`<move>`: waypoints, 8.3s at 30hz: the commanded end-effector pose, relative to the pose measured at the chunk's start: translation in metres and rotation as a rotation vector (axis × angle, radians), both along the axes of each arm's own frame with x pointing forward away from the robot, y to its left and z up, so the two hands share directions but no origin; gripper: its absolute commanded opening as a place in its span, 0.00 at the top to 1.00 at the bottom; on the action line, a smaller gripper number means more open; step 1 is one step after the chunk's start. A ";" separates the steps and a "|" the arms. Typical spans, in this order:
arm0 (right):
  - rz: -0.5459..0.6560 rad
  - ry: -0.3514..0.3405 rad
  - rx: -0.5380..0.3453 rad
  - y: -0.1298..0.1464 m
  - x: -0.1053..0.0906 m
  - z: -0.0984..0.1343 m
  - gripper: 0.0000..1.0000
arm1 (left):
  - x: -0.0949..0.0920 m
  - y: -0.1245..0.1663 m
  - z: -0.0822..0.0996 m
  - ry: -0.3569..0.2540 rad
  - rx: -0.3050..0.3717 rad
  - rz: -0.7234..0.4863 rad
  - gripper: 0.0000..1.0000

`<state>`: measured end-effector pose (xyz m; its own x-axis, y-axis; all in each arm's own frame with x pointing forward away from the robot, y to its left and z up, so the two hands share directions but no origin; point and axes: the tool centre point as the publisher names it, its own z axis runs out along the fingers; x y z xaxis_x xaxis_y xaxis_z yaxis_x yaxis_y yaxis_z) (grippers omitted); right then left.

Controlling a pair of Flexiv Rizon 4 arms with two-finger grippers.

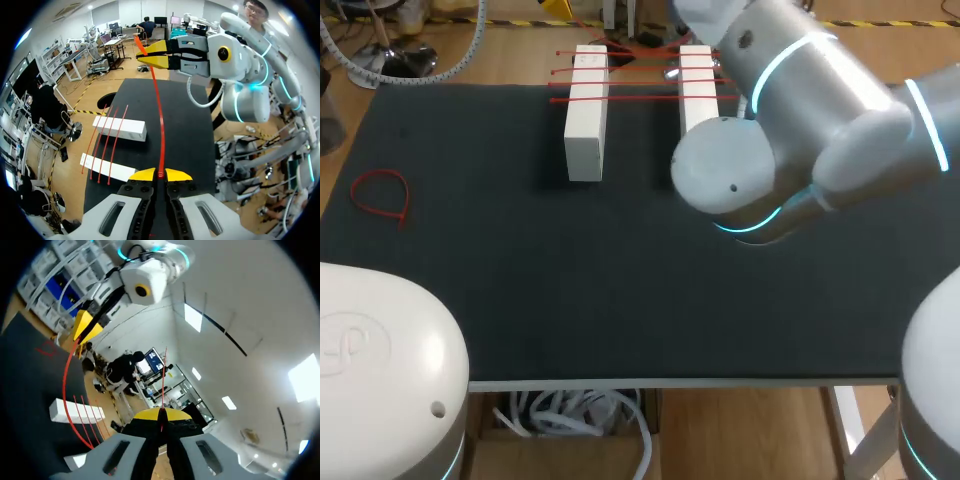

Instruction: Grab the tape and strap the tape.

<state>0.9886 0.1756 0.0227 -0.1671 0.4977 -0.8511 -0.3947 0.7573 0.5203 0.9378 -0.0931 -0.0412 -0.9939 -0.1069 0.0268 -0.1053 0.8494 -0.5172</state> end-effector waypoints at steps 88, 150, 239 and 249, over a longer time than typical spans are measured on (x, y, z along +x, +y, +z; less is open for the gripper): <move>-0.006 -0.389 -1.038 0.041 -0.031 0.011 1.00 | 0.000 0.000 0.001 0.001 0.005 0.001 1.00; -0.030 -0.426 -1.157 0.066 -0.039 0.001 1.00 | 0.000 0.000 0.001 0.001 0.005 0.001 1.00; 0.028 -0.413 -1.180 0.094 -0.043 -0.015 1.00 | 0.000 0.000 0.001 0.001 0.005 0.001 1.00; 0.041 -0.418 -1.198 0.102 -0.043 -0.020 1.00 | 0.000 0.000 0.001 0.001 0.005 0.001 1.00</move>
